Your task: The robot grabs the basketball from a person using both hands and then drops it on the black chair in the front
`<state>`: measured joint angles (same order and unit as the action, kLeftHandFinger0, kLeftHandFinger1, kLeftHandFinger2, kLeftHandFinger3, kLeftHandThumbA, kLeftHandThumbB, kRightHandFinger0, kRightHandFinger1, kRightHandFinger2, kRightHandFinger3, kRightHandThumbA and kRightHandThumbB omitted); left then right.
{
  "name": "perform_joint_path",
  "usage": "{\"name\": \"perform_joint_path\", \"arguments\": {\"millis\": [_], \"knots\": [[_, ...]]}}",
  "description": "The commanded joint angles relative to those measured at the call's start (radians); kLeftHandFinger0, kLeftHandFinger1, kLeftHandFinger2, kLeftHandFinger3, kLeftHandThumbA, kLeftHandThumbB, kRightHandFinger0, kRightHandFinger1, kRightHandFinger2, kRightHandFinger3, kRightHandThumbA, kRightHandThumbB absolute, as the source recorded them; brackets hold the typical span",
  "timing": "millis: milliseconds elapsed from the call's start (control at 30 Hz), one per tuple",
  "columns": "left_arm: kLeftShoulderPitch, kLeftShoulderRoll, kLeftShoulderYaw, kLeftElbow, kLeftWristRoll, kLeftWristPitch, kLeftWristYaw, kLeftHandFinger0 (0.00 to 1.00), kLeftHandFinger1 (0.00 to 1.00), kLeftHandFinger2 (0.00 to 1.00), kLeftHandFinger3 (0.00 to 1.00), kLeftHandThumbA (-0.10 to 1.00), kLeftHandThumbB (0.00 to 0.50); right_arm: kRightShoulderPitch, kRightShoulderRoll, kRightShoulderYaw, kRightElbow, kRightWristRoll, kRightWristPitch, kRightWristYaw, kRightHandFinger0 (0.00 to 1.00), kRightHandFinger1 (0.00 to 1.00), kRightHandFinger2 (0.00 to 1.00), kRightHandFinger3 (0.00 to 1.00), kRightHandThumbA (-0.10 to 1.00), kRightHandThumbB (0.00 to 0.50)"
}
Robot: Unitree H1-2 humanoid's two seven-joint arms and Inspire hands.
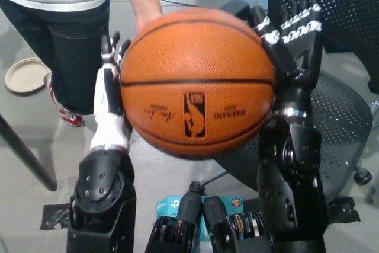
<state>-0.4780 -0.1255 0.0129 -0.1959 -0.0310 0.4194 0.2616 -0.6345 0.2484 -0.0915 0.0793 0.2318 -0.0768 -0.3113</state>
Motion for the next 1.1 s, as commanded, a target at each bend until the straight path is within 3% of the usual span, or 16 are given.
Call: {"name": "perform_joint_path", "arguments": {"millis": [0,67,233,333,400,467,500,567,667,700,733,800,833,933,1000,1067], "knots": [[-0.205,-0.125,-0.102,0.013,-0.026,0.05,-0.069,1.0,1.0,1.0,1.0,1.0,0.134,-0.19,0.103,0.039,-0.011,0.086,0.087,0.033,1.0,1.0,1.0,1.0,1.0,0.117],[-0.257,-0.125,-0.093,0.049,-0.036,0.051,-0.069,1.0,1.0,1.0,1.0,1.0,0.14,-0.235,0.086,0.009,-0.005,0.095,0.108,0.022,1.0,1.0,1.0,1.0,1.0,0.116],[-0.383,-0.137,-0.076,0.157,-0.032,0.05,-0.056,1.0,1.0,1.0,1.0,1.0,0.1,-0.315,0.029,-0.057,0.014,0.149,0.153,0.024,1.0,1.0,1.0,1.0,1.0,0.131],[-0.438,-0.142,-0.07,0.238,-0.03,0.038,-0.056,1.0,1.0,1.0,1.0,1.0,0.144,-0.346,0.011,-0.1,0.023,0.187,0.168,0.012,1.0,1.0,1.0,1.0,1.0,0.151],[-0.494,-0.15,-0.06,0.336,-0.023,-0.001,-0.044,1.0,1.0,1.0,1.0,1.0,0.18,-0.371,-0.025,-0.127,0.058,0.207,0.156,0.037,1.0,1.0,1.0,1.0,1.0,0.143],[-0.542,-0.159,-0.047,0.426,-0.039,-0.041,-0.055,1.0,1.0,1.0,1.0,1.0,0.148,-0.395,-0.057,-0.154,0.09,0.21,0.159,0.032,1.0,1.0,1.0,1.0,1.0,0.096],[-0.563,-0.156,-0.049,0.458,-0.027,-0.035,-0.049,1.0,1.0,1.0,1.0,1.0,0.158,-0.407,-0.071,-0.164,0.114,0.216,0.154,0.041,1.0,1.0,1.0,1.0,1.0,0.089],[-0.606,-0.154,-0.048,0.536,-0.016,-0.072,-0.047,1.0,1.0,1.0,1.0,1.0,0.139,-0.426,-0.092,-0.185,0.154,0.229,0.142,0.051,1.0,1.0,1.0,1.0,1.0,0.086],[-0.687,-0.162,0.001,0.7,-0.068,-0.106,-0.071,1.0,1.0,1.0,1.0,1.0,0.164,-0.456,-0.13,-0.227,0.234,0.238,0.153,0.034,1.0,1.0,1.0,1.0,1.0,0.105],[-0.711,-0.159,0.006,0.751,-0.066,-0.109,-0.075,1.0,1.0,1.0,1.0,1.0,0.163,-0.465,-0.146,-0.232,0.268,0.225,0.154,0.027,1.0,1.0,1.0,1.0,1.0,0.097],[-0.726,-0.159,0.018,0.789,-0.072,-0.128,-0.078,1.0,1.0,1.0,1.0,1.0,0.121,-0.473,-0.153,-0.24,0.292,0.227,0.149,0.03,1.0,1.0,1.0,1.0,1.0,0.082],[-0.784,-0.166,0.062,0.935,-0.106,-0.189,-0.096,1.0,1.0,1.0,1.0,1.0,0.147,-0.496,-0.183,-0.271,0.368,0.248,0.134,0.051,1.0,1.0,1.0,1.0,1.0,0.068],[-0.806,-0.166,0.076,0.992,-0.113,-0.219,-0.102,1.0,1.0,1.0,1.0,1.0,0.133,-0.504,-0.194,-0.276,0.399,0.24,0.126,0.049,1.0,1.0,1.0,1.0,1.0,0.062],[-0.862,-0.17,0.116,1.121,-0.135,-0.27,-0.108,1.0,1.0,1.0,1.0,1.0,0.117,-0.518,-0.221,-0.282,0.465,0.222,0.109,0.056,1.0,1.0,1.0,1.0,1.0,0.068],[-0.906,-0.169,0.125,1.22,-0.127,-0.294,-0.109,1.0,1.0,1.0,1.0,1.0,0.148,-0.522,-0.249,-0.285,0.51,0.217,0.107,0.073,1.0,1.0,1.0,1.0,1.0,0.088],[-0.943,-0.166,0.134,1.295,-0.128,-0.324,-0.128,1.0,1.0,1.0,1.0,1.0,0.147,-0.534,-0.274,-0.293,0.56,0.23,0.097,0.107,1.0,1.0,1.0,1.0,1.0,0.112]]}}
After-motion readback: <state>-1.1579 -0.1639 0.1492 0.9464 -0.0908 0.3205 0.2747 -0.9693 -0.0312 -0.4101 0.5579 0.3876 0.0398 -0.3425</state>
